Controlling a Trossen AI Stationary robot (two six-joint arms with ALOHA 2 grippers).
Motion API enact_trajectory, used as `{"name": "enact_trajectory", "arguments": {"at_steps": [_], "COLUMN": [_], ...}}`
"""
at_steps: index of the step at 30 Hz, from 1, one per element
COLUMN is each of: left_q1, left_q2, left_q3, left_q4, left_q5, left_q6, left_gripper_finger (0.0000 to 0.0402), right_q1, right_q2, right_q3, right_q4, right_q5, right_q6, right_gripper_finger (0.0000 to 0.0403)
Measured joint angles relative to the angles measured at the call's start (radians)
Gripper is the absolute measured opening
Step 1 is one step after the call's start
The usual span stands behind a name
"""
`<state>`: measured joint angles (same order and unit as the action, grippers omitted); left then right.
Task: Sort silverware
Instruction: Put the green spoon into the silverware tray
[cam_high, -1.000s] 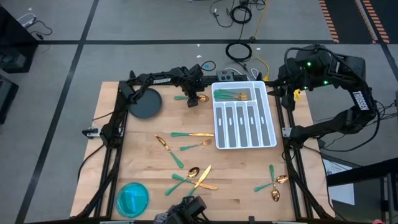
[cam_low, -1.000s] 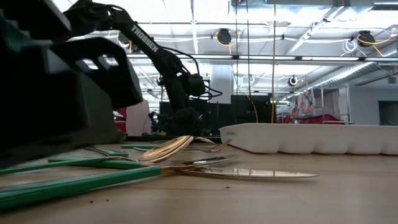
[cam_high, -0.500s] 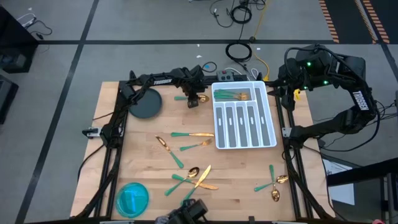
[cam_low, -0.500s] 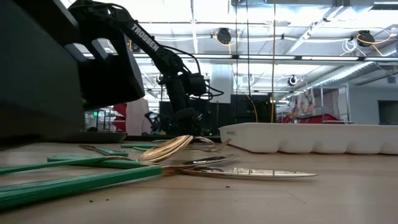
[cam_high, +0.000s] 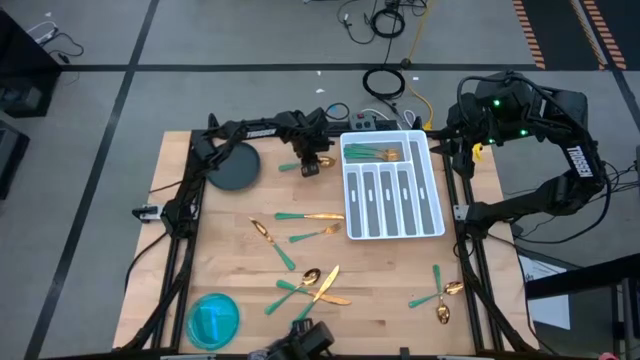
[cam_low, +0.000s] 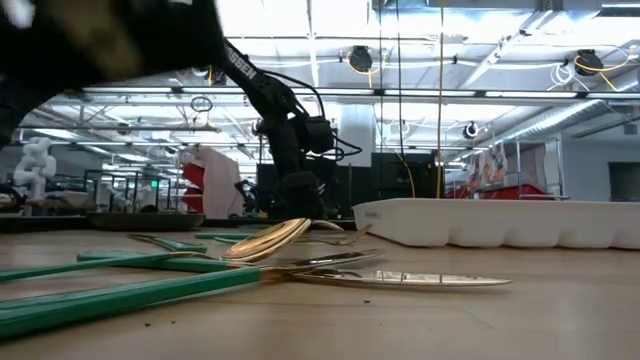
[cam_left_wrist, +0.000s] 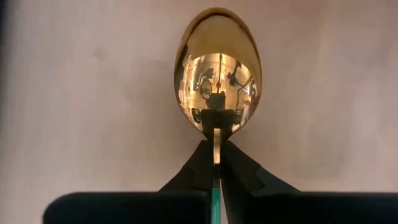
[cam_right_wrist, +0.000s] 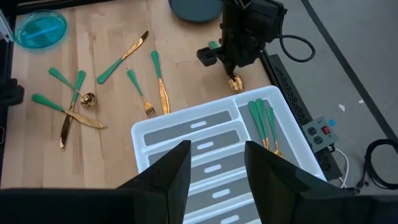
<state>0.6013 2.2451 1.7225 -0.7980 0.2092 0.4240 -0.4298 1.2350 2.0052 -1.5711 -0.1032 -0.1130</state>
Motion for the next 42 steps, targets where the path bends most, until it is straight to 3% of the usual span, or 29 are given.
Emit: {"name": "enact_trajectory", "arguments": {"at_steps": [9, 15, 20, 27, 35, 42], "left_q1": [0.001, -0.023, -0.045, -0.085, -0.123, -0.155], "left_q2": [-0.147, -0.319, -0.48, -0.63, -0.655, -0.655], "left_q3": [0.001, 0.003, 0.005, 0.006, 0.006, 0.006], "left_q4": [-0.071, -0.089, -0.084, -0.034, -0.039, 0.03], "left_q5": [-0.027, 0.008, 0.116, 0.374, 0.652, 0.717], "left_q6": [-0.003, -0.066, -0.134, -0.216, -0.273, -0.307], "left_gripper_finger": [0.0014, 0.0014, 0.0013, 0.0013, 0.0013, 0.0013], "right_q1": [0.0, 0.0, 0.0, 0.054, 0.194, 0.285], "right_q2": [0.0, 0.022, 0.055, 0.138, 0.197, 0.213], "right_q3": [0.0, 0.0, 0.0, 0.0, 0.0, 0.0], "right_q4": [0.0, 0.023, 0.087, 0.154, 0.329, 0.465], "right_q5": [0.001, -0.001, -0.001, -0.002, -0.001, 0.027], "right_q6": [-0.006, -0.045, -0.136, -0.291, -0.446, -0.502], "right_gripper_finger": [0.0144, 0.0144, 0.0144, 0.0144, 0.0144, 0.0144]}}
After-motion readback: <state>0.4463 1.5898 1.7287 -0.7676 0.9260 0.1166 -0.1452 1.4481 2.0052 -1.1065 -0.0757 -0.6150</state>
